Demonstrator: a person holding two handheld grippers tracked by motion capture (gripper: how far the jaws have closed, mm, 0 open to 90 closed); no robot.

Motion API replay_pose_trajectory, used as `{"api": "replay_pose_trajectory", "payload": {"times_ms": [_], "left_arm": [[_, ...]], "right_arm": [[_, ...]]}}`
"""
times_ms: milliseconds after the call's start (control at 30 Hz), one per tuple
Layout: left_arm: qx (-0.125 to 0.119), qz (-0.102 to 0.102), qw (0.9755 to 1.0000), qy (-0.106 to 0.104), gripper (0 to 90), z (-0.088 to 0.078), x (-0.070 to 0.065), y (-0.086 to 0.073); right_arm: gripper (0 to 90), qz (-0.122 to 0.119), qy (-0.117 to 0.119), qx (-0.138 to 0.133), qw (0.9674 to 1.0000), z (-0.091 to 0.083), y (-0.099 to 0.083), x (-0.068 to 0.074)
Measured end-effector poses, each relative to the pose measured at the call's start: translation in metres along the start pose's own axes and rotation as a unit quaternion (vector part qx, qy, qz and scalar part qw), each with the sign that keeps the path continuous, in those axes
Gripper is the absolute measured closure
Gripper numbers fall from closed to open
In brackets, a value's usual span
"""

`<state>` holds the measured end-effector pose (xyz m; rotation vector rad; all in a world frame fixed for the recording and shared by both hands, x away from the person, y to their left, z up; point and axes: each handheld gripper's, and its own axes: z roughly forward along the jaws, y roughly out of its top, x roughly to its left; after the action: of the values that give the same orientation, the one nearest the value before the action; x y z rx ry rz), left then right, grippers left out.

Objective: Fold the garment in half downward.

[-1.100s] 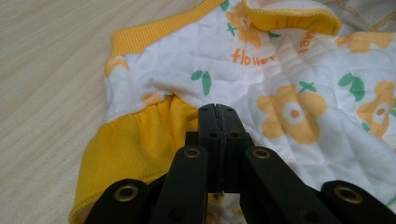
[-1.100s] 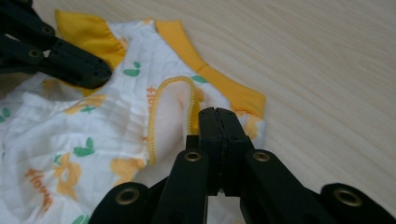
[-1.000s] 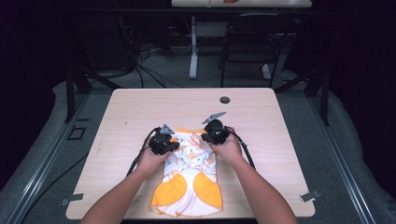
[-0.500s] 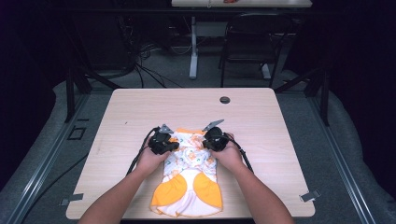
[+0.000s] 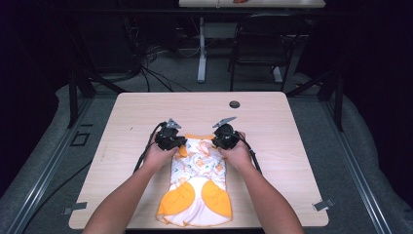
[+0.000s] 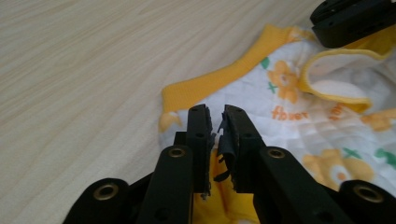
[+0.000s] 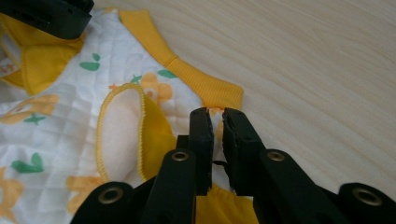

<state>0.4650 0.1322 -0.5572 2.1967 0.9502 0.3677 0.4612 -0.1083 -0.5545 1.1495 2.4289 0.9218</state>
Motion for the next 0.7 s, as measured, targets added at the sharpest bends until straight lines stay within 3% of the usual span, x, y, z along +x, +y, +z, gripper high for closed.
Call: {"api": "replay_pose_trajectory", "payload": {"times_ms": [133,333,533,567,700], "left_arm": [[0.0,-0.011,0.9999,-0.001,68.2,0.005,0.006,-0.001],[0.011,-0.024,0.9997,-0.001,62.7,0.009,0.014,-0.004],[0.021,-0.036,0.9991,-0.011,64.0,0.013,0.017,-0.006],[0.026,-0.037,0.9989,-0.015,66.7,0.014,0.017,-0.006],[0.023,-0.042,0.9987,-0.018,73.6,0.014,0.017,-0.005]], "right_arm": [[72.0,0.005,-0.006,0.007,0.9999,0.005,0.001,-0.003],[65.3,0.013,-0.007,0.019,0.9997,0.014,-0.003,-0.006],[69.8,0.019,0.009,0.025,0.9995,0.015,-0.003,-0.008],[72.5,0.028,0.014,0.014,0.9994,0.016,-0.004,-0.007],[79.5,0.015,0.022,0.021,0.9994,0.012,-0.001,-0.008]]}}
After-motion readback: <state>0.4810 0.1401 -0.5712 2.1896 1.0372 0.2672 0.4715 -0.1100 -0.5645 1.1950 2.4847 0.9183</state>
